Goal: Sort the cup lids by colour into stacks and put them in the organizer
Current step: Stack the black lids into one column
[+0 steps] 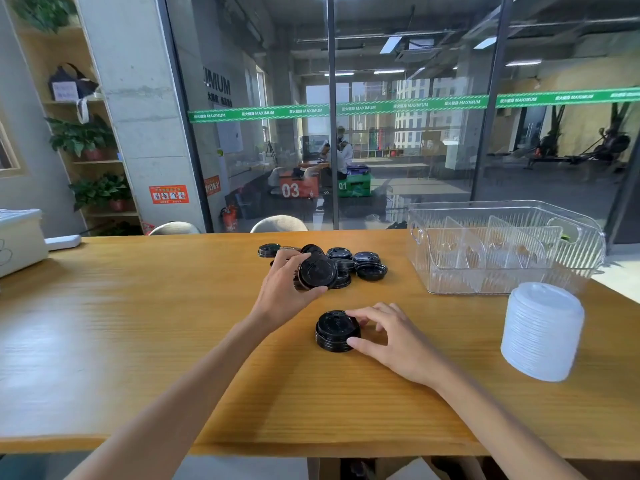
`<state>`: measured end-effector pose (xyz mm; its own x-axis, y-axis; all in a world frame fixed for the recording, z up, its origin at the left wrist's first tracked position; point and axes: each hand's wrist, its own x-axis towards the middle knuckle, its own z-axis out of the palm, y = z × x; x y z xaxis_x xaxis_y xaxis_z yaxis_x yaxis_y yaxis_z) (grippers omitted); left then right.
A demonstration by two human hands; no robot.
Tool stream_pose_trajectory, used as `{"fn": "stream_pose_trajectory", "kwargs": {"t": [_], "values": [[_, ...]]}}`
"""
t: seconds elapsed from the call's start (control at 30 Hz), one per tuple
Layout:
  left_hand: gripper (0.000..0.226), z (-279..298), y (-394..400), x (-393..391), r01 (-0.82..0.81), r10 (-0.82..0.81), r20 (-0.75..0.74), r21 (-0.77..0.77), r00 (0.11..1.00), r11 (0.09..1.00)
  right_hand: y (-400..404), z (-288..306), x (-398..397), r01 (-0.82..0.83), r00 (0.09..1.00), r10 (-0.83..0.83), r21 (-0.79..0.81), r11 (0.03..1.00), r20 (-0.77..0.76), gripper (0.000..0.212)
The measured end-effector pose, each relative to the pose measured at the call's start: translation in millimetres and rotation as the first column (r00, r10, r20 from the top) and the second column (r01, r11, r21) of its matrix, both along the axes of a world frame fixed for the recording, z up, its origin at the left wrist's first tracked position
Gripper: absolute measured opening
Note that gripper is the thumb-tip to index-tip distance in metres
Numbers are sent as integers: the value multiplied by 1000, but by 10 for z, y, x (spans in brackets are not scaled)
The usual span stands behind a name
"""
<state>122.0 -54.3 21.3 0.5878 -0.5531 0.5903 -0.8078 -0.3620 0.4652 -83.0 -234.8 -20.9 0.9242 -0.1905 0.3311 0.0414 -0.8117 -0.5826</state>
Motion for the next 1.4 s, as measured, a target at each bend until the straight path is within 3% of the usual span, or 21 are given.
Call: {"fn": "stream_pose_trajectory", "kwargs": {"t": [0.17,0.33,0.53,0.6,0.87,1.4], "values": [[76,-63,143,-271,150,-178,-200,-150,963,977,-4,2,4,10,1000,-11,27,1000,21,51],[69,-42,234,-454,194,-318,-438,-304,841,933,-10,6,-1,40,999,-41,103,994,7,63],[65,13,341,-541,294,-388,-574,-253,721,922,-7,42,-21,58,995,-72,192,980,68,88],[64,27,386,-547,328,-390,-588,-214,709,920,14,63,-35,13,994,-36,223,975,99,87],[59,26,425,-664,388,-369,-610,-108,701,915,38,91,-39,4,994,-31,249,968,105,45],[59,-24,451,-682,389,-339,-512,-11,789,921,27,57,-21,77,995,-86,163,984,47,54]]}}
